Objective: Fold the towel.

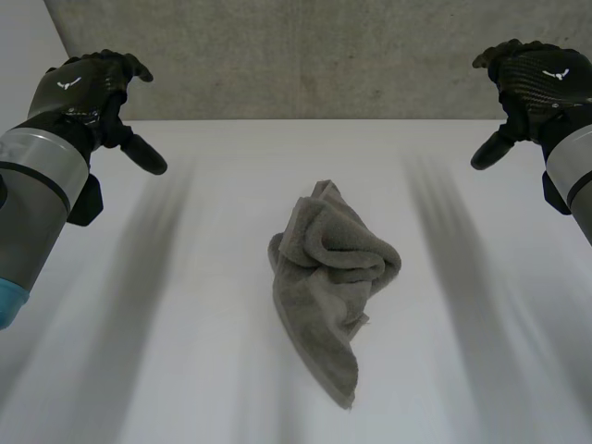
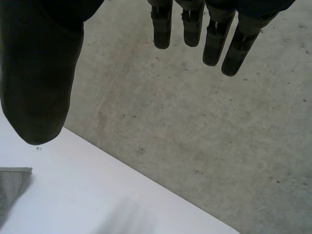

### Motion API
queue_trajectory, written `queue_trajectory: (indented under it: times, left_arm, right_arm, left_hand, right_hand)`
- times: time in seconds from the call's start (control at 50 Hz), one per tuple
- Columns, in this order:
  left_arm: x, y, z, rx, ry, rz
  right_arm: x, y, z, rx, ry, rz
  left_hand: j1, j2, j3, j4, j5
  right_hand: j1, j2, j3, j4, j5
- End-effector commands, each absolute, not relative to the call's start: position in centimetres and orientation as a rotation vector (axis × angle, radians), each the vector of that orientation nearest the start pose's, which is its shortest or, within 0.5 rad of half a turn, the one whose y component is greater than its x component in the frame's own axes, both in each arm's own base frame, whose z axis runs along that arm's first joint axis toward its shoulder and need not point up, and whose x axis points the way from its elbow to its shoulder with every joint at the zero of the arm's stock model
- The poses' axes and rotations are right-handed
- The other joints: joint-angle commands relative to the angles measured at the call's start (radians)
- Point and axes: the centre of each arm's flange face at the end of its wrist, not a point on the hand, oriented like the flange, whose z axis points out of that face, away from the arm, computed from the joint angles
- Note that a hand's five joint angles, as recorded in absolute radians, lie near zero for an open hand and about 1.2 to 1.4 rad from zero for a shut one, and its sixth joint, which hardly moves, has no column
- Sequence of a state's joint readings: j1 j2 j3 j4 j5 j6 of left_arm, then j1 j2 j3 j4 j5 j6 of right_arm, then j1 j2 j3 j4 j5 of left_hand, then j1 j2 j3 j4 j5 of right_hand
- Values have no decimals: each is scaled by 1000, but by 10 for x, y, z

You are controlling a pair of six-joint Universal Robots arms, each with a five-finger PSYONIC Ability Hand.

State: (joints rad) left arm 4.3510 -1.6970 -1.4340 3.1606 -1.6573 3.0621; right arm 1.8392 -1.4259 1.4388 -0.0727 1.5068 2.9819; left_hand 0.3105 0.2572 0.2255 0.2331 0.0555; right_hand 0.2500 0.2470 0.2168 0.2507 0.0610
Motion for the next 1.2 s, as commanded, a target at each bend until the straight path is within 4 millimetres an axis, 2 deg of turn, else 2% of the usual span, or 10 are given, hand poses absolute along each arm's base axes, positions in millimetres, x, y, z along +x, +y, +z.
queue_trajectory:
  times: [0.02, 0.16, 0.4, 0.54, 0.66, 0.82, 0.86, 1.1, 1.14, 1.2]
  left_arm:
    - [-240, -268, 306, 259, 2410, -2405]
    - [-256, -261, 278, 387, 2553, -2320]
    - [-299, -234, 193, 642, 2811, -2019]
    - [-317, -222, 173, 738, 2846, -1982]
    - [-329, -215, 163, 799, 2857, -1974]
    - [-343, -218, 158, 819, 2828, -2062]
    - [-346, -219, 158, 814, 2824, -2098]
    - [-367, -231, 157, 764, 2814, -2264]
    - [-368, -232, 156, 765, 2815, -2261]
    - [-369, -233, 150, 766, 2821, -2249]
  right_arm:
    - [237, -292, 303, -632, 1944, -2107]
    - [263, -285, 265, -922, 1800, -1795]
    - [270, -297, 195, -994, 1948, -1608]
    - [278, -297, 163, -991, 2029, -1541]
    - [276, -301, 159, -956, 2068, -1585]
    - [284, -296, 157, -970, 2025, -1636]
    - [284, -295, 160, -970, 2018, -1642]
    - [279, -291, 174, -962, 2007, -1676]
    - [279, -291, 175, -961, 2011, -1673]
    - [279, -291, 175, -961, 2012, -1675]
  left_hand:
    - [-88, -35, -51, -59, -8]
    - [-82, -29, -51, -59, -2]
    - [-94, -41, -51, -59, -14]
    - [-88, -35, -51, -59, -8]
    - [-82, -29, -51, -59, -2]
    - [-74, -20, -51, -59, 7]
    - [-71, -17, -51, -59, 10]
    - [143, 197, -51, -59, 224]
    - [152, 206, -51, -59, 233]
    - [185, 238, -51, -59, 265]
  right_hand:
    - [-75, -73, -42, -76, -61]
    - [-75, -73, -42, -76, -61]
    - [-75, -73, -42, -76, -61]
    - [-75, -73, -42, -76, -61]
    - [40, 43, -42, -76, 55]
    - [1066, 1069, -42, -76, 1081]
    - [1145, 1148, -42, -76, 1160]
    - [1112, 1115, -42, -76, 1127]
    - [782, 785, -42, -76, 796]
    - [663, 666, -42, -76, 677]
